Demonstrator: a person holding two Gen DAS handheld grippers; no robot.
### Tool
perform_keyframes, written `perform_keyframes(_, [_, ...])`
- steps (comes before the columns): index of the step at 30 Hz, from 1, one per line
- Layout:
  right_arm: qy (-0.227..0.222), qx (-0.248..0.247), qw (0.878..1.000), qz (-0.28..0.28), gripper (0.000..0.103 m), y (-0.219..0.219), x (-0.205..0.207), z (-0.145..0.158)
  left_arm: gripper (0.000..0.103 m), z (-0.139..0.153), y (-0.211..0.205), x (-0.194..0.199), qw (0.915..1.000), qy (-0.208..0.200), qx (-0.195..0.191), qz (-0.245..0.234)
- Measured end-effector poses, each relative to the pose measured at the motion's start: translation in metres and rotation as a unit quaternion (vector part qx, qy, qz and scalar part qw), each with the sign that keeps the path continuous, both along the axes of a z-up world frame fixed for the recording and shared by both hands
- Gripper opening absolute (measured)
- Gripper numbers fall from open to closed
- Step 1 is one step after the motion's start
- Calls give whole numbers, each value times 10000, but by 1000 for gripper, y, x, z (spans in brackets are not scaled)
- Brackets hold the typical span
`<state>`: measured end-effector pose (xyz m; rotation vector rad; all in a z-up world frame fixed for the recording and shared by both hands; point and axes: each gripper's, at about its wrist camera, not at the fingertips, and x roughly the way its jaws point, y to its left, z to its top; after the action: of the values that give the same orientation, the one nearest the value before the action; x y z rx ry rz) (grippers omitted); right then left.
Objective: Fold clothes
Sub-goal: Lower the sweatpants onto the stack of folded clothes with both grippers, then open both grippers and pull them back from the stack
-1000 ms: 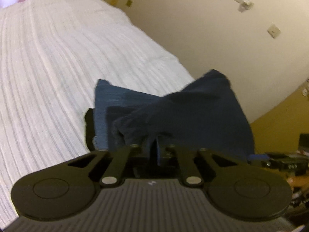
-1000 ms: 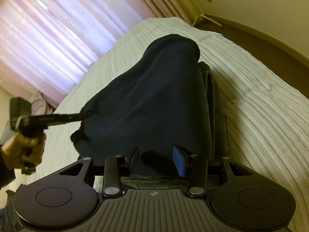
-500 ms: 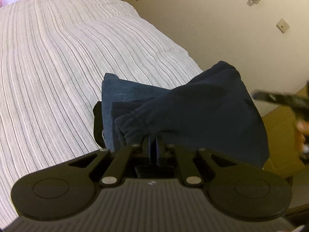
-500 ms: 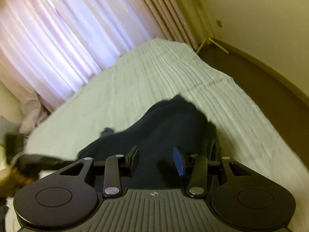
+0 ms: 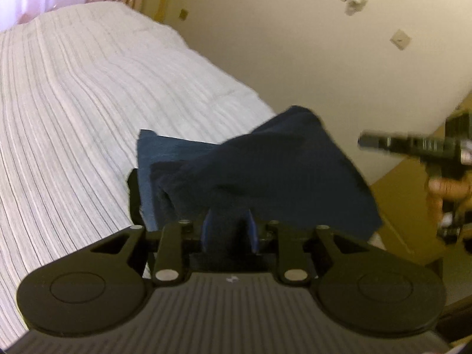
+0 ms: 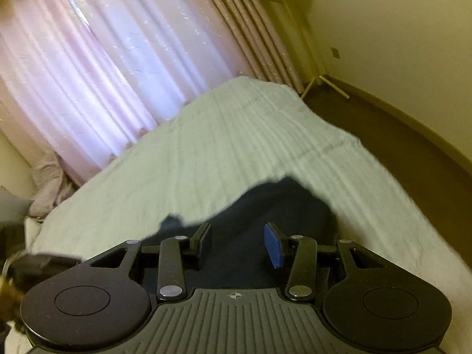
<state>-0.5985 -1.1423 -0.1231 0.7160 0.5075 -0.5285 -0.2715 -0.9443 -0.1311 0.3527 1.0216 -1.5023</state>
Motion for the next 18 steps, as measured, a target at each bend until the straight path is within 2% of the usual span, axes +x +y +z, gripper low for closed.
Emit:
perform_keyframes(3, [151, 274, 9995, 23, 44, 38, -17, -20, 20, -16, 3, -9, 9996, -9, 274, -40])
perform_keyframes(5, [359, 574, 9977, -11, 44, 45, -20, -43, 20, -30, -1, -12, 9989, -22, 459, -42])
perform_keyframes(7, [333, 791, 9962, -113, 44, 44, -25, -59, 19, -31, -5, -12, 9988, 5, 487, 32])
perform_keyframes(9, [291, 847, 9958, -204, 44, 43, -26, -53, 19, -22, -5, -14, 9988, -98, 474, 96])
perform_keyframes(12, [217, 707, 9970, -222, 44, 49, -28, -34, 36, -7, 7, -19, 9983, -251, 486, 204])
perform_keyframes(14, [140, 642, 9976, -227, 45, 57, -33, -20, 41, -1, 23, -26, 9974, -332, 545, 341])
perform_keyframes(16, [214, 625, 9973, -314, 70, 69, -39, -14, 50, 1, 41, -33, 9961, -395, 624, 487])
perform_keyframes(17, [255, 622, 9971, -359, 100, 76, -42, -11, 54, 1, 51, -39, 9952, -454, 654, 575])
perform_keyframes(18, [308, 653, 9966, -395, 103, 86, -45, -11, 63, 0, 62, -45, 9941, -518, 678, 666])
